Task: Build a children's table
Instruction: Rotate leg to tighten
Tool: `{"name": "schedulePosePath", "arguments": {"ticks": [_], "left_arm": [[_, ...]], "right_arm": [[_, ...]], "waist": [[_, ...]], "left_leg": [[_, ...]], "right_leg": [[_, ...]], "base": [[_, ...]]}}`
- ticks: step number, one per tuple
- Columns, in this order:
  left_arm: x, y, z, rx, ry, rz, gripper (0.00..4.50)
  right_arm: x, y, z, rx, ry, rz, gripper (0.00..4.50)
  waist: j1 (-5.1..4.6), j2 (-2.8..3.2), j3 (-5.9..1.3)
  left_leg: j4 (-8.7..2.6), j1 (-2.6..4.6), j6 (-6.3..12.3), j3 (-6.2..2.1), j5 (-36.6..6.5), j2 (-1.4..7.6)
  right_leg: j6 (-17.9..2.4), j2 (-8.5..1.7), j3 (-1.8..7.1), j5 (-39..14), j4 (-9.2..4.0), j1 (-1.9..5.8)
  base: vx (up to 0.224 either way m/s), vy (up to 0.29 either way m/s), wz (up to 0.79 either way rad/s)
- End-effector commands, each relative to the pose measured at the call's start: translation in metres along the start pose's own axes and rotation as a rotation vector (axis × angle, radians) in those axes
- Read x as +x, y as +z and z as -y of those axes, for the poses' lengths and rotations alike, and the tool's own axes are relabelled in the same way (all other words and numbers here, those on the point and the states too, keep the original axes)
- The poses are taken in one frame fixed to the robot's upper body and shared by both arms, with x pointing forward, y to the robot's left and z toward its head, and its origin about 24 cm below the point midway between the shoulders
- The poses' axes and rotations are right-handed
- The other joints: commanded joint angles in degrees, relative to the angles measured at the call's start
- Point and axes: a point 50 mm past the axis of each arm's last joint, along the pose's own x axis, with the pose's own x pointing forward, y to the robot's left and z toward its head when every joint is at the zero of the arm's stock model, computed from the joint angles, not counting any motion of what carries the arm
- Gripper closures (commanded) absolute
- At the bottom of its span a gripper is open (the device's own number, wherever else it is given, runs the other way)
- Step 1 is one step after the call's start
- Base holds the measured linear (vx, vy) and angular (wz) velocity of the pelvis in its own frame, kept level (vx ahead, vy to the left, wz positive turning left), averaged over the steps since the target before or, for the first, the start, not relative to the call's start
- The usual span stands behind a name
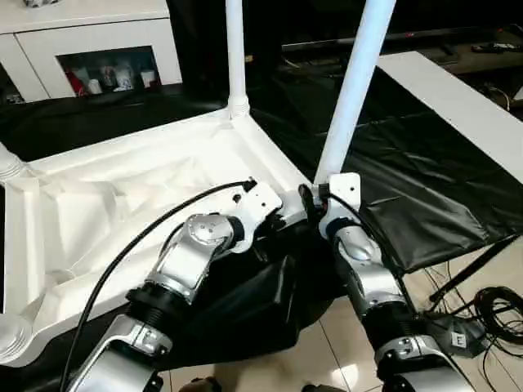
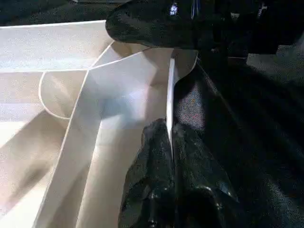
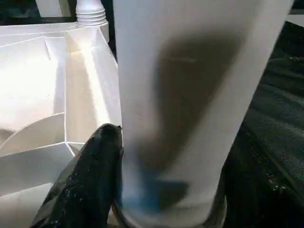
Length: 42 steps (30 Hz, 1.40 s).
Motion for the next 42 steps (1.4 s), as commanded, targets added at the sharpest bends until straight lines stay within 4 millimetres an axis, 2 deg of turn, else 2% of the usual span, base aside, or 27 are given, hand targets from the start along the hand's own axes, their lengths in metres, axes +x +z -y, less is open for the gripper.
{"name": "schedulePosePath", "arguments": {"ticks": [1, 2, 3, 4, 5, 6, 7, 8, 9, 11, 12, 13, 15, 17, 19, 20, 23, 24, 27, 29, 30, 31, 32, 36, 40, 42], "left_arm": [[0.003, -0.02, 0.003, -0.029, 0.033, -0.086, 4.5], [0.0, -0.022, 0.001, -0.028, 0.026, -0.092, 4.5], [-0.001, -0.023, 0.0, -0.024, 0.018, -0.094, 4.5], [-0.001, -0.024, 0.0, -0.023, 0.017, -0.094, 4.5], [-0.005, -0.026, -0.002, -0.013, -0.008, -0.091, 4.5], [-0.007, -0.026, -0.003, -0.008, -0.017, -0.087, 4.5], [-0.011, -0.028, -0.004, -0.007, -0.051, -0.091, 4.5], [-0.011, -0.028, -0.004, -0.007, -0.054, -0.091, 4.5], [-0.013, -0.028, -0.004, 0.003, -0.072, -0.088, 4.5], [-0.02, -0.03, -0.003, 0.01, -0.14, -0.079, 4.5], [-0.023, -0.031, -0.003, 0.008, -0.16, -0.083, 4.5], [-0.028, -0.033, -0.004, 0.029, -0.195, -0.083, 4.5], [-0.04, -0.038, -0.005, 0.053, -0.266, -0.089, 4.5], [-0.047, -0.038, -0.003, 0.063, -0.328, -0.068, 4.5], [-0.053, -0.037, -0.001, 0.056, -0.382, -0.049, 4.5], [-0.055, -0.037, 0.0, 0.052, -0.397, -0.045, 4.5], [-0.064, -0.036, 0.004, 0.045, -0.479, -0.053, 4.5], [-0.064, -0.036, 0.004, 0.045, -0.479, -0.053, 4.5], [-0.067, -0.037, 0.005, 0.047, -0.502, -0.056, 4.5], [-0.067, -0.037, 0.004, 0.048, -0.493, -0.057, 4.5], [-0.067, -0.037, 0.004, 0.048, -0.492, -0.058, 4.5], [-0.066, -0.037, 0.003, 0.047, -0.482, -0.057, 4.5], [-0.066, -0.037, 0.003, 0.047, -0.482, -0.057, 4.5], [-0.066, -0.037, 0.001, 0.045, -0.469, -0.057, 4.5], [-0.066, -0.037, 0.0, 0.047, -0.461, -0.058, 4.5], [-0.066, -0.037, -0.001, 0.047, -0.457, -0.06, 4.5]], "right_arm": [[-0.006, -0.011, -0.043, 0.082, 0.206, -0.023, 1.14], [-0.007, -0.005, -0.039, 0.087, 0.212, 0.021, 1.07], [-0.007, -0.003, -0.037, 0.082, 0.212, 0.038, 0.96], [-0.007, -0.002, -0.037, 0.081, 0.212, 0.042, 0.96], [-0.008, 0.005, -0.03, 0.055, 0.229, 0.095, 0.74], [-0.009, 0.008, -0.027, 0.044, 0.238, 0.117, 0.68], [-0.011, 0.013, -0.02, 0.005, 0.265, 0.154, 0.63], [-0.011, 0.013, -0.02, 0.001, 0.268, 0.157, 0.63], [-0.012, 0.015, -0.017, -0.009, 0.286, 0.167, 0.63], [-0.015, 0.017, -0.008, -0.045, 0.328, 0.183, 0.63], [-0.017, 0.018, -0.004, -0.058, 0.343, 0.187, 0.63], [-0.02, 0.019, 0.003, -0.075, 0.383, 0.187, 0.63], [-0.026, 0.02, 0.015, -0.122, 0.476, 0.17, 0.63], [-0.03, 0.019, 0.021, -0.13, 0.564, 0.143, 0.63], [-0.035, 0.018, 0.024, -0.153, 0.65, 0.12, 0.63], [-0.036, 0.018, 0.025, -0.167, 0.674, 0.114, 0.63], [-0.045, 0.015, 0.028, -0.188, 0.824, 0.056, 0.63], [-0.045, 0.015, 0.028, -0.188, 0.824, 0.056, 0.63], [-0.046, 0.015, 0.028, -0.21, 0.871, 0.04, 0.63], [-0.044, 0.014, 0.028, -0.234, 0.878, 0.03, 0.63], [-0.044, 0.013, 0.028, -0.234, 0.879, 0.028, 0.63], [-0.043, 0.013, 0.028, -0.231, 0.879, 0.024, 0.63], [-0.043, 0.013, 0.028, -0.231, 0.879, 0.024, 0.63], [-0.045, 0.01, 0.029, -0.247, 0.898, 0.004, 0.63], [-0.047, 0.007, 0.03, -0.279, 0.911, -0.007, 0.92], [-0.049, 0.005, 0.031, -0.288, 0.914, -0.016, 1.14]], "waist": [[-0.2, 0.03, -2.46], [-0.38, -0.14, -2.49], [-0.5, -0.14, -2.77], [-0.62, -0.06, -2.97], [-0.74, -0.06, -3.03], [-0.67, -0.17, -2.93], [-0.76, -0.24, -2.81], [-0.63, -0.22, -2.85], [-0.67, -0.2, -2.95], [-0.51, -0.26, -2.93], [-0.44, -0.24, -3.12], [-0.38, -0.1, -3.24], [-0.29, -0.02, -3.46], [0.03, 0.11, -3.91], [0.3, 0.25, -4.03], [0.32, 0.29, -4.01], [0.6, 0.29, -3.95], [0.71, 0.29, -3.82], [0.91, 0.22, -3.47], [0.92, 0.22, -3.17], [0.91, 0.23, -3.16], [0.87, -0.01, -3.05], [0.9, 0.08, -3.09], [0.85, 0.01, -3.34], [0.92, -0.07, -3.48], [0.94, -0.05, -3.39]], "left_leg": [[-4.83, 1.51, -0.9, -1.8, -27.5, 2.5], [-4.97, 0.97, -0.66, -1.95, -26.9, 2.47], [-5.04, 0.31, -0.49, -2.17, -25.0, 2.49], [-5.07, -0.11, -0.44, -2.24, -23.2, 2.52], [-5.02, -0.12, -0.15, -2.14, -21.6, 2.54], [-4.79, 0.55, 0.35, -1.76, -22.9, 2.58], [-4.62, 0.92, 0.5, -1.6, -24.3, 2.54], [-4.57, 0.96, 0.49, -1.64, -24.3, 2.56], [-4.53, 0.68, 0.77, -1.57, -23.1, 2.55], [-4.46, 0.74, 1.19, -1.46, -22.0, 2.66], [-4.35, 0.48, 1.62, -1.42, -20.2, 2.62], [-4.21, 0.55, 2.15, -1.22, -18.2, 2.71], [-3.79, 0.34, 3.59, -1.01, -14.8, 2.66], [-3.09, 0.42, 5.62, -0.8, -9.3, 2.6], [-2.61, 0.73, 7.27, -0.51, -5.7, 2.57], [-2.5, 0.56, 7.99, -0.54, -4.4, 2.56], [-2.41, 0.84, 8.91, -0.53, -4.5, 2.77], [-2.49, 0.86, 8.84, -0.52, -4.8, 2.84], [-2.88, 1.0, 7.0, -0.46, -8.7, 3.02], [-3.21, 1.24, 4.68, -0.53, -12.8, 3.13], [-3.29, 1.3, 4.17, -0.55, -13.4, 3.14], [-3.42, 1.33, 3.36, -0.55, -14.4, 3.09], [-3.48, 1.32, 2.87, -0.62, -14.7, 3.06], [-3.26, 1.12, 3.25, -0.62, -12.4, 2.9], [-2.87, 0.96, 5.02, -0.5, -9.7, 2.77], [-2.91, 0.97, 5.23, -0.52, -10.1, 2.8]], "right_leg": [[-5.9, -2.74, 1.94, -23.1, -5.23, 0.15], [-6.1, -2.8, 1.85, -22.7, -5.03, 0.56], [-6.3, -2.94, 1.74, -21.1, -4.61, 1.23], [-6.5, -2.94, 1.68, -19.3, -4.39, 1.57], [-7.2, -2.66, 1.52, -16.7, -4.21, 1.49], [-7.8, -2.6, 1.67, -17.3, -4.51, 0.86], [-8.3, -2.7, 1.83, -19.8, -4.82, 0.54], [-8.4, -2.85, 1.84, -20.6, -4.87, 0.64], [-8.6, -2.87, 1.92, -20.3, -4.8, 0.77], [-9.0, -2.84, 1.95, -19.5, -4.81, 0.71], [-9.4, -2.88, 1.93, -17.8, -4.49, 1.03], [-10.3, -2.7, 1.93, -14.6, -4.26, 1.02], [-12.1, -2.51, 1.82, -8.4, -3.54, 1.48], [-14.7, -2.15, 1.64, 0.9, -2.38, 2.03], [-16.6, -1.96, 1.64, 7.7, -1.75, 1.9], [-17.3, -2.02, 1.54, 9.8, -1.45, 2.17], [-18.1, -2.01, 1.43, 8.9, -1.43, 2.28], [-18.0, -2.02, 1.41, 7.9, -1.58, 2.23], [-17.2, -2.15, 1.36, -0.1, -2.16, 1.98], [-16.0, -2.34, 1.6, -6.6, -2.78, 1.63], [-15.8, -2.37, 1.67, -7.6, -2.87, 1.61], [-15.2, -2.34, 1.76, -9.3, -3.08, 1.53], [-14.7, -2.39, 1.83, -10.1, -3.09, 1.56], [-14.6, -2.29, 1.84, -6.8, -2.76, 1.7], [-15.5, -2.24, 1.76, -2.8, -2.35, 1.85], [-15.5, -2.26, 1.71, -3.8, -2.48, 1.81]], "base": [[0.0, 0.0, 0.0], [0.0, 0.0, 0.0], [0.0, 0.0, 0.0], [0.0, 0.0, 0.0], [0.0, 0.0, 0.0], [0.0, 0.0, 0.0], [0.0, 0.0, 0.0], [0.0, 0.0, 0.0], [0.0, 0.0, 0.0], [0.0, 0.0, 0.0], [0.0, 0.0, 0.0], [0.068, -0.04, 0.0], [0.061, -0.024, 0.0], [0.077, -0.016, -0.03], [0.06, -0.012, 0.01], [0.05, -0.011, 0.01], [0.0, 0.0, 0.0], [0.0, 0.0, 0.0], [0.0, 0.0, 0.0], [0.0, 0.0, 0.0], [0.0, 0.0, 0.0], [0.0, 0.0, 0.0], [0.0, 0.0, 0.0], [0.0, 0.0, 0.0], [0.0, 0.0, 0.0], [0.0, 0.0, 0.0]]}}
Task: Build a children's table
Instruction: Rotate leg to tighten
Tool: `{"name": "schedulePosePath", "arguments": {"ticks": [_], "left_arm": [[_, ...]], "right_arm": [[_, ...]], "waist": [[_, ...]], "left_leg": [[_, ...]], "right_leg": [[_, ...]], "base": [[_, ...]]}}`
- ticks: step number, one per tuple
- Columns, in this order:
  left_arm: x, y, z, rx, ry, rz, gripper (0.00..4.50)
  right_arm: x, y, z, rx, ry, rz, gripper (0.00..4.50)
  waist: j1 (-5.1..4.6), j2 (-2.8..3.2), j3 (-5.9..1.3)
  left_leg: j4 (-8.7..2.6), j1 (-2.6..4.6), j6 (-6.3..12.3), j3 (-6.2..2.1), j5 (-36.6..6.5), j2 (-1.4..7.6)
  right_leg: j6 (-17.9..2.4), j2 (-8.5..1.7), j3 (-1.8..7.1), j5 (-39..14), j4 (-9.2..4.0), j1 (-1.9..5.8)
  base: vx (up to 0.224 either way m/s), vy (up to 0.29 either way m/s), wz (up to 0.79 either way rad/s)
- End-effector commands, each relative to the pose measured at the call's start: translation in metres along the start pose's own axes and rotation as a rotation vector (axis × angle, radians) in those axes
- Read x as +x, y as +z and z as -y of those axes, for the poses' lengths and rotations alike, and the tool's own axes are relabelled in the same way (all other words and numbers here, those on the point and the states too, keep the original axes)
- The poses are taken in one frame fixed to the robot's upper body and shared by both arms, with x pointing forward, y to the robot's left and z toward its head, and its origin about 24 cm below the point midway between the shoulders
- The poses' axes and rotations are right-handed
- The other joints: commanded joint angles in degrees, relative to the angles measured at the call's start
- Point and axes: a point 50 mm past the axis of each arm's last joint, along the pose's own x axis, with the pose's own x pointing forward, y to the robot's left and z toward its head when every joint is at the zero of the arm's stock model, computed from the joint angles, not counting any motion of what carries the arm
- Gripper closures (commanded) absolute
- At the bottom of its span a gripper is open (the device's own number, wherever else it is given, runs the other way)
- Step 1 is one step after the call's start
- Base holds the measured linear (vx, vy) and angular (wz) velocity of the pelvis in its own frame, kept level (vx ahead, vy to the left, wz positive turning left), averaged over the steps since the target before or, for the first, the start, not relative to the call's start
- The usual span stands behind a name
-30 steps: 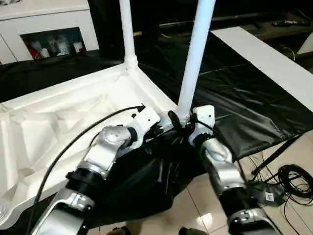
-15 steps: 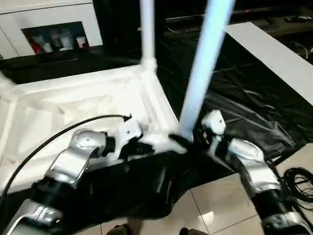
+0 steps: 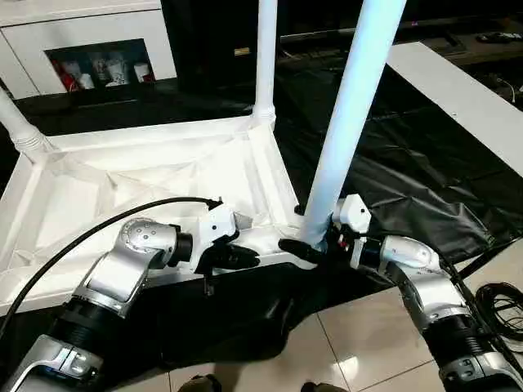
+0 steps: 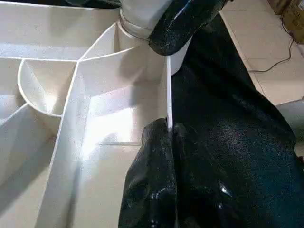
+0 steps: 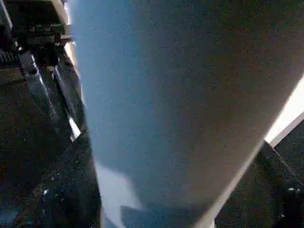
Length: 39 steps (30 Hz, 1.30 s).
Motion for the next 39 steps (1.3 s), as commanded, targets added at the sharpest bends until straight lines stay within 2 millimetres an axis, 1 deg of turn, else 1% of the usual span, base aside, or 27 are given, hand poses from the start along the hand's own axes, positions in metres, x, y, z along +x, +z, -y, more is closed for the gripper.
{"name": "schedulePosePath", "arguments": {"ticks": [1, 2, 3, 4, 5, 6, 8, 11, 13, 15, 17, 21, 22, 23, 24, 26, 28, 30, 31, 32, 33, 34, 35, 36, 37, 38, 39], "left_arm": [[0.006, -0.01, 0.005, -0.024, -0.036, -0.046, 4.5], [0.006, -0.009, 0.005, -0.024, -0.036, -0.046, 4.5], [0.006, -0.009, 0.005, -0.024, -0.035, -0.046, 4.5], [0.006, -0.009, 0.005, -0.024, -0.034, -0.046, 4.5], [0.006, -0.009, 0.005, -0.024, -0.033, -0.047, 4.5], [0.006, -0.009, 0.005, -0.024, -0.033, -0.047, 4.5], [0.006, -0.01, 0.004, -0.024, -0.032, -0.047, 4.5], [0.005, -0.01, 0.004, -0.026, -0.03, -0.047, 4.5], [0.005, -0.01, 0.004, -0.028, -0.029, -0.046, 4.5], [0.005, -0.01, 0.004, -0.028, -0.029, -0.046, 4.5], [0.005, -0.01, 0.004, -0.029, -0.025, -0.046, 4.5], [0.006, -0.009, 0.002, -0.03, 0.002, -0.044, 4.5], [0.007, -0.01, -0.002, -0.034, 0.046, -0.045, 4.5], [0.012, -0.009, -0.008, -0.046, 0.12, -0.05, 4.5], [0.013, -0.009, -0.009, -0.047, 0.128, -0.05, 4.5], [0.016, -0.009, -0.011, -0.051, 0.16, -0.053, 4.5], [0.019, -0.009, -0.013, -0.063, 0.188, -0.055, 4.5], [0.028, -0.006, -0.019, -0.093, 0.285, -0.057, 4.5], [0.031, -0.005, -0.02, -0.101, 0.313, -0.059, 4.5], [0.037, -0.004, -0.023, -0.121, 0.373, -0.061, 4.5], [0.037, -0.004, -0.023, -0.121, 0.373, -0.061, 4.5], [0.043, -0.001, -0.026, -0.15, 0.434, -0.059, 4.5], [0.05, 0.002, -0.028, -0.166, 0.486, -0.055, 4.5], [0.051, 0.002, -0.029, -0.169, 0.494, -0.054, 4.5], [0.058, 0.006, -0.03, -0.178, 0.542, -0.048, 4.5], [0.058, 0.006, -0.03, -0.178, 0.542, -0.048, 4.5], [0.064, 0.01, -0.03, -0.172, 0.567, -0.04, 4.5]], "right_arm": [[-0.004, -0.006, 0.0, -0.008, 0.006, -0.04, 1.28], [-0.004, -0.006, 0.0, -0.008, 0.005, -0.042, 1.28], [-0.005, -0.007, 0.0, -0.009, 0.005, -0.047, 1.42], [-0.005, -0.008, 0.0, -0.009, 0.005, -0.049, 1.42], [-0.006, -0.009, 0.0, -0.006, 0.002, -0.054, 1.63], [-0.006, -0.009, 0.0, -0.006, 0.002, -0.054, 1.63], [-0.006, -0.01, 0.0, -0.001, -0.006, -0.059, 1.89], [-0.006, -0.013, 0.0, 0.019, -0.033, -0.055, 1.92], [-0.006, -0.014, 0.001, 0.036, -0.049, -0.05, 2.08], [-0.006, -0.015, 0.001, 0.04, -0.052, -0.049, 2.13], [-0.006, -0.015, 0.001, 0.05, -0.061, -0.046, 2.14], [-0.004, -0.017, 0.002, 0.082, -0.105, -0.036, 2.15], [-0.001, -0.018, 0.003, 0.103, -0.147, -0.027, 2.16], [0.006, -0.02, 0.001, 0.134, -0.218, -0.014, 2.16], [0.006, -0.02, 0.001, 0.137, -0.225, -0.013, 2.17], [0.01, -0.022, -0.001, 0.148, -0.251, -0.012, 2.3], [0.014, -0.023, -0.002, 0.155, -0.279, -0.017, 2.43], [0.025, -0.024, -0.004, 0.191, -0.38, -0.018, 2.46], [0.028, -0.024, -0.004, 0.2, -0.413, -0.021, 2.46], [0.034, -0.025, -0.004, 0.223, -0.484, -0.027, 2.48], [0.034, -0.025, -0.004, 0.223, -0.484, -0.027, 2.49], [0.039, -0.027, -0.002, 0.262, -0.581, -0.042, 2.5], [0.046, -0.028, -0.001, 0.315, -0.661, -0.054, 2.5], [0.047, -0.029, -0.001, 0.323, -0.672, -0.057, 2.5], [0.054, -0.029, -0.001, 0.365, -0.734, -0.069, 2.5], [0.054, -0.029, -0.001, 0.365, -0.734, -0.069, 2.5], [0.062, -0.027, -0.002, 0.393, -0.762, -0.072, 2.5]], "waist": [[-0.16, -0.03, -3.32], [-0.17, -0.03, -3.28], [-0.18, 0.02, -3.29], [-0.19, -0.03, -3.31], [-0.2, 0.03, -3.3], [-0.2, 0.03, -3.3], [-0.2, -0.03, -3.29], [-0.22, -0.03, -3.2], [-0.27, 0.02, -3.15], [-0.32, -0.01, -3.14], [-0.45, -0.07, -2.94], [-0.61, -0.09, -2.86], [-0.66, -0.11, -2.82], [-0.72, -0.14, -2.75], [-0.76, -0.1, -2.62], [-0.79, -0.21, -2.53], [-0.84, -0.13, -2.42], [-0.92, -0.12, -2.26], [-0.89, -0.07, -2.21], [-0.99, -0.19, -2.14], [-1.06, -0.23, -2.13], [-1.11, -0.09, -2.07], [-1.12, -0.06, -2.12], [-1.3, -0.08, -2.09], [-1.12, -0.2, -2.12], [-1.31, -0.17, -2.0], [-1.31, -0.34, -2.08]], "left_leg": [[-3.21, 1.33, 5.02, -0.68, -10.6, 2.16], [-3.27, 1.34, 4.77, -0.72, -11.2, 2.18], [-3.28, 1.36, 4.66, -0.74, -11.4, 2.2], [-3.28, 1.38, 4.49, -0.74, -11.6, 2.19], [-3.3, 1.36, 4.41, -0.77, -11.7, 2.2], [-3.3, 1.36, 4.41, -0.77, -11.7, 2.2], [-3.24, 1.31, 4.52, -0.75, -11.5, 2.16], [-3.34, 1.37, 4.16, -0.78, -12.6, 2.22], [-3.42, 1.39, 3.91, -0.82, -13.1, 2.22], [-3.46, 1.38, 3.73, -0.83, -13.3, 2.21], [-3.59, 1.4, 3.41, -0.83, -14.4, 2.22], [-3.71, 1.31, 3.02, -0.88, -15.1, 2.2], [-3.76, 1.33, 2.85, -0.89, -15.4, 2.23], [-3.84, 1.5, 2.23, -0.9, -16.2, 2.21], [-3.93, 1.51, 1.99, -0.9, -16.7, 2.21], [-4.15, 1.45, 1.22, -1.11, -18.2, 2.2], [-4.25, 1.68, 0.65, -1.1, -19.6, 2.26], [-4.34, 1.67, 0.29, -1.11, -20.6, 2.27], [-4.45, 2.01, -0.72, -1.17, -21.9, 2.22], [-4.55, 1.74, -1.09, -1.33, -22.4, 2.12], [-4.64, 1.71, -1.04, -1.36, -22.7, 2.06], [-4.67, 1.85, -1.37, -1.39, -23.3, 2.08], [-4.68, 1.93, -1.43, -1.49, -23.7, 2.05], [-4.77, 1.88, -1.72, -1.55, -24.1, 1.93], [-4.79, 1.9, -1.55, -1.69, -24.5, 1.84], [-4.85, 1.88, -1.52, -1.7, -25.1, 1.86], [-4.82, 1.92, -1.39, -1.72, -25.5, 1.79]], "right_leg": [[-15.0, -2.63, 1.94, -6.4, -3.02, 2.29], [-14.9, -2.64, 1.96, -7.3, -3.1, 2.27], [-14.8, -2.66, 1.97, -7.7, -3.12, 2.25], [-14.7, -2.62, 1.97, -7.9, -3.12, 2.25], [-14.7, -2.59, 1.96, -7.8, -3.11, 2.23], [-14.7, -2.59, 1.96, -7.8, -3.11, 2.23], [-14.9, -2.6, 1.98, -7.2, -3.04, 2.25], [-14.5, -2.67, 2.0, -9.0, -3.23, 2.16], [-14.4, -2.64, 2.01, -9.6, -3.29, 2.12], [-14.4, -2.63, 2.01, -9.8, -3.31, 2.13], [-14.0, -2.62, 2.04, -11.1, -3.51, 1.97], [-13.6, -2.69, 2.1, -12.5, -3.6, 1.94], [-13.4, -2.66, 2.12, -12.9, -3.66, 1.87], [-13.0, -2.77, 2.2, -14.6, -3.91, 1.7], [-12.8, -2.76, 2.22, -15.6, -4.05, 1.57], [-11.4, -2.8, 2.14, -18.7, -4.28, 1.54], [-10.7, -2.83, 2.23, -20.4, -4.53, 1.2], [-10.3, -2.83, 2.31, -21.8, -4.71, 1.0], [-9.7, -2.85, 2.34, -23.4, -4.99, 0.68], [-9.2, -2.85, 2.25, -24.5, -4.93, 0.82], [-8.8, -2.86, 2.22, -25.2, -5.11, 0.83], [-8.1, -2.95, 2.26, -26.4, -5.31, 0.58], [-7.8, -3.0, 2.21, -26.9, -5.39, 0.56], [-7.4, -2.94, 2.15, -27.5, -5.44, 0.53], [-6.6, -2.95, 1.95, -28.1, -5.68, 0.64], [-6.2, -2.98, 2.06, -28.4, -5.82, 0.37], [-5.9, -2.95, 1.97, -28.9, -5.91, 0.4]], "base": [[0.0, 0.0, 0.0], [0.0, 0.0, 0.0], [0.0, 0.0, 0.0], [0.0, 0.0, 0.0], [0.0, 0.0, 0.0], [0.0, 0.0, 0.0], [0.0, 0.0, 0.0], [0.0, 0.0, 0.0], [0.0, 0.0, 0.0], [0.0, 0.0, 0.0], [0.0, 0.0, 0.0], [0.0, 0.0, 0.0], [0.0, 0.0, 0.0], [0.0, 0.0, 0.0], [0.0, 0.0, 0.0], [0.0, 0.0, 0.0], [0.0, 0.0, 0.0], [0.0, 0.0, 0.0], [0.0, 0.0, 0.0], [0.0, 0.0, 0.0], [0.0, 0.0, 0.0], [0.0, 0.0, 0.0], [0.0, 0.0, 0.0], [0.0, 0.0, 0.0], [0.0, 0.0, 0.0], [0.0, 0.0, 0.0], [0.0, 0.0, 0.0]]}}
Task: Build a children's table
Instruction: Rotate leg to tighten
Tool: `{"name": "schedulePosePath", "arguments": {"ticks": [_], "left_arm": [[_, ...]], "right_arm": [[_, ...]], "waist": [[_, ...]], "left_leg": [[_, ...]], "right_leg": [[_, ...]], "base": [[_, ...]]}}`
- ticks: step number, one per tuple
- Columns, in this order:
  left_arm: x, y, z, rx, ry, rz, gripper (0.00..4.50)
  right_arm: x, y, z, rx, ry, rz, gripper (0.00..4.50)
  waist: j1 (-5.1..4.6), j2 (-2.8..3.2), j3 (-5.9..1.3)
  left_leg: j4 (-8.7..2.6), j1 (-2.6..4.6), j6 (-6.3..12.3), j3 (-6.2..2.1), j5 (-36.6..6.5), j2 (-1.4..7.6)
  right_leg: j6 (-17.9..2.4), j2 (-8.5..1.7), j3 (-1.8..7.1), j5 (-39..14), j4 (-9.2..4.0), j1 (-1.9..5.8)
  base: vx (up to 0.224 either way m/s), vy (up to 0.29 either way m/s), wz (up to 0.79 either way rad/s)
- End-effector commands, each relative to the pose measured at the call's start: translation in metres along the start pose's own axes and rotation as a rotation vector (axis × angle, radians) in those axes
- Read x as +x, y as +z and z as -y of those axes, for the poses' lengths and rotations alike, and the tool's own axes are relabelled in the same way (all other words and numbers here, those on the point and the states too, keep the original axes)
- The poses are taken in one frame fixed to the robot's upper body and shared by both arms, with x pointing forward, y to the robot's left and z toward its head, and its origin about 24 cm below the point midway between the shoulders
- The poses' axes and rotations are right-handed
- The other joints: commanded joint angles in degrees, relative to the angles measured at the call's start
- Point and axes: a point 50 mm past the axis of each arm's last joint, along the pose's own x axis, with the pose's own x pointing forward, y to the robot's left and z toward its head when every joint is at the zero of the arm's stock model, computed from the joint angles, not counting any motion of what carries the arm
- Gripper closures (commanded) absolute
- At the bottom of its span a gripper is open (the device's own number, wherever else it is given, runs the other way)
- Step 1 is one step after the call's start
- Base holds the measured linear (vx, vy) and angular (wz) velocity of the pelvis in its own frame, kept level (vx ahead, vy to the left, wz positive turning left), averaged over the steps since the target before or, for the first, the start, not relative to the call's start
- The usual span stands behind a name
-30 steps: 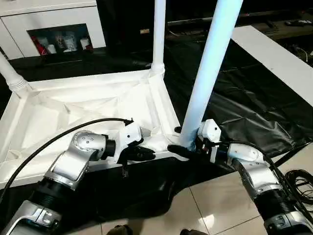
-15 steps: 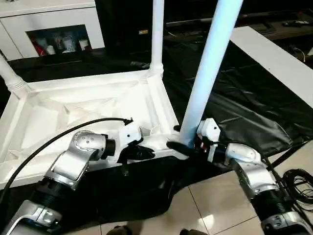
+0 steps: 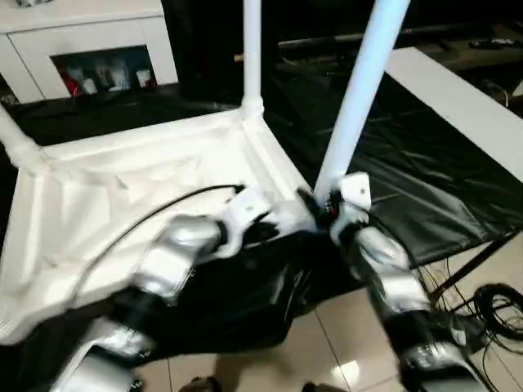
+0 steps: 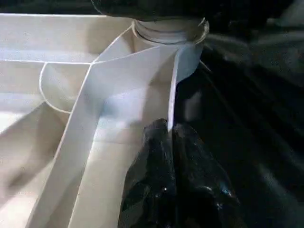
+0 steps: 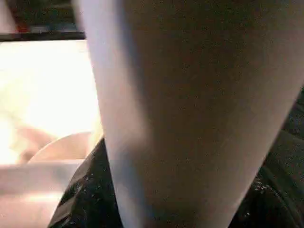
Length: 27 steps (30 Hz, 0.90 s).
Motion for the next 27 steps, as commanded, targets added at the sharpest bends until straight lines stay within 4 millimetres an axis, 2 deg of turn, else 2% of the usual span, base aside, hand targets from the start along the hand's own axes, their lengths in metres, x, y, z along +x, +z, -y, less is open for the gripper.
{"name": "schedulePosePath", "arguments": {"ticks": [1, 5, 6, 7, 8, 9, 11, 13, 14, 15, 16, 17, 18, 20, 23, 24, 25, 26, 27], "left_arm": [[0.008, -0.013, -0.008, -0.055, 0.21, -0.063, 4.5], [0.01, -0.009, -0.009, 0.0, 0.208, -0.052, 4.5], [0.009, -0.009, -0.011, 0.013, 0.206, -0.048, 4.5], [0.008, -0.009, -0.012, 0.017, 0.205, -0.049, 4.5], [0.007, -0.01, -0.013, 0.023, 0.207, -0.049, 4.5], [0.006, -0.01, -0.015, 0.035, 0.206, -0.046, 4.5], [0.006, -0.01, -0.016, 0.04, 0.2, -0.043, 4.5], [0.006, -0.011, -0.016, 0.052, 0.188, -0.034, 4.5], [0.006, -0.011, -0.016, 0.052, 0.188, -0.034, 4.5], [0.006, -0.011, -0.016, 0.059, 0.18, -0.029, 4.5], [0.005, -0.011, -0.017, 0.067, 0.174, -0.024, 4.5], [0.005, -0.011, -0.017, 0.068, 0.174, -0.024, 4.5], [0.004, -0.01, -0.018, 0.079, 0.172, -0.016, 4.5], [0.004, -0.01, -0.019, 0.086, 0.173, -0.009, 4.5], [0.004, -0.008, -0.023, 0.112, 0.181, 0.015, 4.5], [0.002, -0.005, -0.025, 0.136, 0.201, 0.033, 4.5], [0.002, -0.004, -0.026, 0.144, 0.207, 0.04, 4.5], [0.001, -0.003, -0.028, 0.147, 0.223, 0.049, 4.06], [0.0, 0.0, -0.03, 0.119, 0.221, 0.078, 4.06]], "right_arm": [[-0.001, -0.03, -0.035, 0.062, 0.056, -0.135, 2.5], [0.001, -0.02, -0.05, -0.004, 0.161, -0.071, 2.5], [0.001, -0.017, -0.051, 0.009, 0.173, -0.05, 1.97], [0.001, -0.016, -0.052, 0.02, 0.176, -0.04, 1.97], [0.001, -0.014, -0.052, 0.022, 0.18, -0.029, 1.84], [0.002, -0.013, -0.051, 0.025, 0.18, -0.022, 1.75], [0.002, -0.011, -0.05, 0.029, 0.179, -0.013, 1.63], [0.003, -0.008, -0.047, 0.008, 0.161, 0.01, 1.35], [0.003, -0.008, -0.047, 0.007, 0.16, 0.011, 1.35], [0.003, -0.004, -0.046, -0.015, 0.159, 0.038, 1.35], [0.002, -0.001, -0.044, -0.033, 0.17, 0.068, 1.35], [0.002, 0.0, -0.043, -0.033, 0.175, 0.073, 1.35], [0.0, 0.002, -0.039, -0.043, 0.171, 0.086, 1.35], [-0.002, 0.002, -0.037, -0.051, 0.166, 0.094, 1.35], [-0.012, 0.0, -0.025, -0.058, 0.138, 0.105, 1.35], [-0.019, -0.002, -0.02, -0.058, 0.136, 0.111, 1.35], [-0.021, -0.003, -0.019, -0.058, 0.138, 0.113, 1.35], [-0.024, -0.003, -0.018, -0.06, 0.139, 0.116, 1.33], [-0.027, -0.004, -0.016, -0.065, 0.132, 0.119, 1.33]], "waist": [[-0.41, -0.42, -2.01], [-0.33, -0.41, -2.03], [-0.31, -0.43, -2.04], [-0.27, -0.41, -2.1], [-0.35, -0.16, -2.01], [-0.51, -0.21, -2.05], [-1.21, -0.31, -2.14], [-1.62, -0.12, -2.26], [-1.92, -0.29, -2.46], [-1.92, -0.29, -2.46], [-1.83, -0.34, -2.72], [-1.5, -0.24, -2.63], [-1.4, -0.25, -2.53], [-1.04, -0.29, -2.57], [-0.39, -0.31, -2.57], [-0.36, -0.59, -2.74], [0.07, -0.4, -2.79], [-0.04, -0.46, -2.82], [-0.04, -0.46, -2.82]], "left_leg": [[-4.7, 1.82, -1.26, -1.75, -25.9, 2.28], [-4.82, 1.78, -0.76, -1.95, -27.3, 2.23], [-4.8, 1.81, -0.59, -1.93, -27.2, 2.24], [-4.88, 1.68, -0.35, -1.85, -26.4, 2.26], [-4.97, 1.28, -0.08, -1.9, -26.2, 2.18], [-5.1, 0.98, -0.08, -2.03, -25.9, 2.16], [-5.43, -0.2, -0.3, -2.55, -24.4, 2.11], [-5.25, 0.1, -0.34, -2.51, -24.8, 2.14], [-5.11, -0.08, 0.03, -2.43, -23.7, 2.15], [-5.11, -0.08, 0.03, -2.43, -23.7, 2.15], [-4.76, 0.07, 1.19, -1.98, -20.9, 2.2], [-4.48, 0.63, 2.18, -1.49, -20.0, 2.34], [-4.39, 0.74, 2.63, -1.33, -19.9, 2.36], [-4.28, 0.66, 3.42, -1.13, -18.4, 2.39], [-4.14, 0.54, 3.92, -1.03, -16.4, 2.37], [-4.06, 0.47, 4.02, -1.0, -15.8, 2.31], [-3.99, 0.6, 4.22, -0.97, -15.1, 2.38], [-4.04, 0.24, 4.32, -1.06, -14.3, 2.34], [-4.04, 0.24, 4.32, -1.06, -14.3, 2.34]], "right_leg": [[-5.8, -2.6, 1.82, -29.4, -5.62, -0.1], [-4.1, -2.74, 1.82, -31.1, -6.08, -0.29], [-4.1, -2.73, 1.88, -30.8, -6.08, -0.35], [-4.5, -2.71, 1.91, -29.6, -5.95, -0.21], [-4.5, -2.69, 1.84, -29.1, -5.85, -0.04], [-4.4, -2.69, 1.74, -28.9, -5.72, 0.25], [-4.3, -2.85, 1.32, -28.2, -5.32, 1.15], [-5.2, -2.77, 1.34, -26.7, -5.34, 0.83], [-6.2, -2.81, 1.45, -24.3, -5.14, 0.99], [-6.2, -2.81, 1.45, -24.3, -5.14, 0.99], [-8.2, -2.65, 1.57, -19.3, -4.81, 0.91], [-9.6, -2.57, 1.81, -17.1, -4.86, 0.43], [-10.1, -2.56, 1.9, -16.8, -4.89, 0.32], [-10.6, -2.52, 1.95, -16.6, -4.75, 0.56], [-9.9, -2.46, 2.01, -15.3, -4.59, 0.74], [-9.9, -2.42, 1.99, -14.9, -4.48, 0.92], [-9.8, -2.44, 2.01, -14.0, -4.38, 0.88], [-9.9, -2.42, 1.9, -13.1, -4.17, 1.18], [-9.9, -2.42, 1.9, -13.1, -4.17, 1.18]], "base": [[0.0, 0.0, 0.0], [0.0, 0.0, 0.0], [0.0, 0.0, 0.0], [0.0, 0.0, 0.0], [0.0, 0.0, 0.0], [0.0, 0.0, 0.0], [-0.006, 0.005, -0.2], [-0.003, 0.003, -0.1], [0.0, 0.0, 0.0], [0.0, 0.0, 0.0], [0.0, 0.0, 0.0], [0.0, 0.0, 0.0], [0.0, 0.0, 0.0], [0.0, 0.0, 0.0], [0.0, 0.0, 0.0], [0.0, 0.0, 0.0], [0.0, 0.0, 0.0], [0.0, 0.0, 0.0], [0.0, 0.0, 0.0]]}}
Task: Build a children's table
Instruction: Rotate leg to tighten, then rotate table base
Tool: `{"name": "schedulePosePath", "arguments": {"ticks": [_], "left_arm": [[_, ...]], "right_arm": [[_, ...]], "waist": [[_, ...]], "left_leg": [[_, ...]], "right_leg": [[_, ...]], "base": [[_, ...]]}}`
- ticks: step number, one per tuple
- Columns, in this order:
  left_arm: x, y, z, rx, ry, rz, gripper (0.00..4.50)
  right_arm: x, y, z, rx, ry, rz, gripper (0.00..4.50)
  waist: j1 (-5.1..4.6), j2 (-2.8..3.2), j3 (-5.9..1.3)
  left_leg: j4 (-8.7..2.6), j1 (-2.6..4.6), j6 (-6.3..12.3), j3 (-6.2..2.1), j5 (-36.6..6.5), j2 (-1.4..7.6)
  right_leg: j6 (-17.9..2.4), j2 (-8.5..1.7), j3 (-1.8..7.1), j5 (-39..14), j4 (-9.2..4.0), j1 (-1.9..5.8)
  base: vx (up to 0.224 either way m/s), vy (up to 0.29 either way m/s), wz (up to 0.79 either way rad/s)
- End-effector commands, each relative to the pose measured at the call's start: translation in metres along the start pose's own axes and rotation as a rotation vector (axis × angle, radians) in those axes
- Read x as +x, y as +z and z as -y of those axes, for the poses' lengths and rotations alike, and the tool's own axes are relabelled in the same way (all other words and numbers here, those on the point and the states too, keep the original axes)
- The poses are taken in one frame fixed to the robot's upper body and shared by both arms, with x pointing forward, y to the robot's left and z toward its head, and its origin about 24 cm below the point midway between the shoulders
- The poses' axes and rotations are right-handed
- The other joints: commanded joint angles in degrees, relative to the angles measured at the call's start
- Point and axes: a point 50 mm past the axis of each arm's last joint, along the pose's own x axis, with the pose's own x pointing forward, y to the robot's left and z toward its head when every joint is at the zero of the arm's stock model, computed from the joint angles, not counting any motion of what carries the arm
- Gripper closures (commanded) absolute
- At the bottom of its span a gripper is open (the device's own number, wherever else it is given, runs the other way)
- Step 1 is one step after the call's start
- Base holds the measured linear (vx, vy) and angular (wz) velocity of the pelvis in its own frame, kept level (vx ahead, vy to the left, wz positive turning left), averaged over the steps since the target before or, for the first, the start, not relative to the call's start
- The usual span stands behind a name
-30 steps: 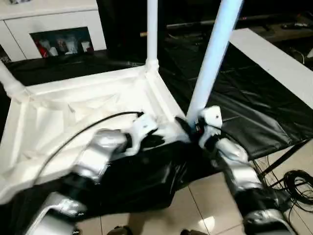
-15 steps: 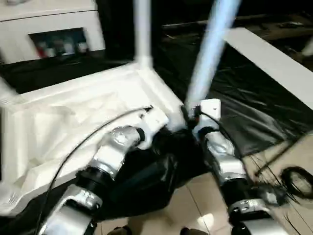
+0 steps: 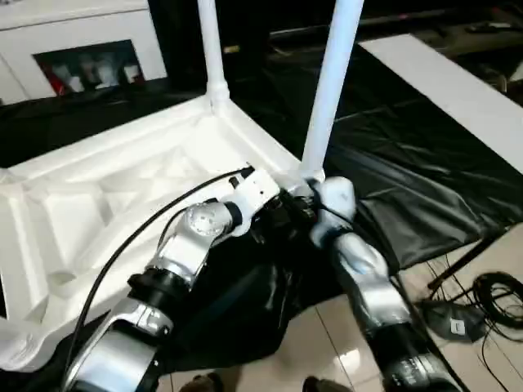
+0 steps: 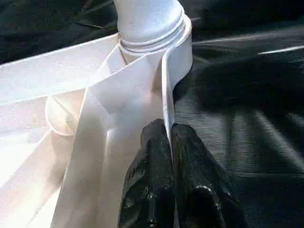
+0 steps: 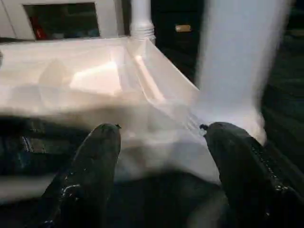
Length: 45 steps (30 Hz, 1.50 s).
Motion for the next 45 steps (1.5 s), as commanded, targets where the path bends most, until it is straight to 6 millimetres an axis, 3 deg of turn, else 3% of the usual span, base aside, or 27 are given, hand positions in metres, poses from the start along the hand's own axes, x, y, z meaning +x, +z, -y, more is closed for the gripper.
{"name": "schedulePosePath", "arguments": {"ticks": [1, 3, 5, 8, 11, 15, 20, 24, 28, 34, 38, 41, 45], "left_arm": [[-0.003, -0.01, 0.0, -0.056, 0.022, 0.015, 3.95], [-0.005, -0.006, -0.005, -0.094, 0.023, 0.05, 3.8], [-0.012, -0.003, -0.012, -0.097, 0.052, 0.09, 3.68], [-0.016, -0.001, -0.018, -0.12, 0.073, 0.123, 3.47], [-0.02, 0.0, -0.02, -0.127, 0.087, 0.139, 3.15], [-0.023, -0.009, -0.01, -0.135, -0.009, 0.099, 3.03], [-0.02, -0.012, 0.002, -0.186, -0.068, 0.073, 2.46], [-0.024, -0.001, 0.008, -0.239, -0.12, 0.142, 2.23], [-0.043, 0.023, 0.016, -0.293, -0.236, 0.319, 1.81], [-0.062, 0.032, 0.031, -0.285, -0.413, 0.334, 1.28], [-0.065, 0.012, 0.037, -0.222, -0.437, 0.162, 0.91], [-0.061, -0.014, 0.022, -0.21, -0.269, -0.066, 0.78], [-0.058, -0.019, 0.01, -0.232, -0.154, -0.142, 0.44]], "right_arm": [[-0.001, 0.006, 0.001, -0.006, 0.007, 0.029, 1.33], [-0.006, 0.006, 0.003, -0.015, -0.003, 0.03, 1.33], [-0.011, 0.005, 0.006, -0.021, -0.03, 0.022, 1.33], [-0.013, 0.003, 0.008, -0.033, -0.048, 0.01, 1.33], [-0.014, 0.002, 0.01, -0.032, -0.059, 0.003, 1.33], [-0.014, 0.002, 0.017, -0.033, -0.083, -0.006, 1.33], [-0.015, 0.001, 0.023, -0.056, -0.095, -0.02, 1.33], [-0.018, -0.001, 0.026, -0.07, -0.104, -0.032, 1.33], [-0.021, -0.003, 0.03, -0.072, -0.12, -0.039, 1.33], [-0.022, -0.003, 0.03, -0.076, -0.112, -0.037, 1.33], [-0.024, 0.003, 0.025, -0.064, 0.034, -0.007, 1.33], [-0.036, 0.014, 0.012, 0.007, 0.336, -0.03, 1.33], [-0.049, 0.023, 0.013, -0.002, 0.491, -0.063, 1.33]], "waist": [[0.03, -0.84, -3.26], [0.05, -0.56, -3.5], [0.05, -0.31, -3.73], [-0.11, -0.23, -4.26], [0.02, -0.34, -4.27], [0.24, -0.52, -4.35], [0.51, -0.44, -4.53], [0.56, -0.35, -4.63], [0.86, -0.49, -4.8], [0.6, -0.5, -4.68], [0.43, -0.14, -4.91], [0.58, -0.03, -5.07], [1.19, 0.24, -5.22]], "left_leg": [[-3.44, 0.74, 4.52, -0.8, -13.6, 2.26], [-3.3, 0.64, 4.67, -0.8, -12.4, 2.3], [-3.04, 0.56, 5.37, -0.79, -10.2, 2.34], [-2.35, 0.56, 6.87, -0.62, -6.6, 2.25], [-2.01, 0.51, 8.53, -0.44, -5.0, 2.16], [-1.93, 0.64, 8.81, -0.37, -5.1, 2.33], [-1.73, 0.79, 7.74, -0.28, -5.7, 2.38], [-1.66, 0.68, 6.63, -0.3, -7.5, 2.31], [-1.59, 0.62, 5.8, -0.32, -8.4, 2.54], [-1.6, 0.59, 4.23, -0.32, -10.5, 2.25], [-1.49, 0.7, 2.99, -0.55, -12.4, 2.23], [-1.45, 0.92, 2.99, -0.63, -13.9, 2.19], [-1.45, 1.08, 2.1, -0.89, -15.2, 2.34]], "right_leg": [[-10.7, -2.45, 1.94, -13.5, -4.13, 2.18], [-11.7, -2.49, 1.9, -11.5, -3.87, 2.37], [-13.0, -2.28, 1.77, -6.2, -3.23, 2.56], [-15.0, -2.11, 1.7, 1.1, -2.37, 2.74], [-16.2, -2.1, 1.66, 4.5, -2.04, 2.74], [-16.2, -2.18, 1.71, 1.6, -2.02, 2.79], [-16.2, -2.17, 1.81, 0.5, -1.91, 2.79], [-16.0, -2.24, 1.85, -2.0, -2.05, 2.89], [-16.4, -2.38, 1.89, -3.9, -1.86, 2.88], [-13.8, -1.93, 1.85, -8.4, -1.99, 2.67], [-11.9, -1.77, 1.93, -10.2, -1.97, 2.62], [-11.2, -1.4, 1.86, -9.8, -1.98, 2.92], [-11.6, -1.82, 1.74, -13.5, -2.29, 2.88]], "base": [[0.0, 0.0, 0.0], [0.0, 0.0, 0.0], [0.0, 0.0, 0.0], [0.0, 0.0, 0.0], [0.0, 0.0, 0.0], [0.0, 0.0, 0.0], [0.0, 0.0, 0.0], [0.0, 0.0, 0.0], [0.0, 0.0, 0.0], [0.0, 0.0, 0.0], [0.0, 0.0, 0.0], [0.0, 0.0, 0.0], [0.0, 0.0, 0.0]]}}
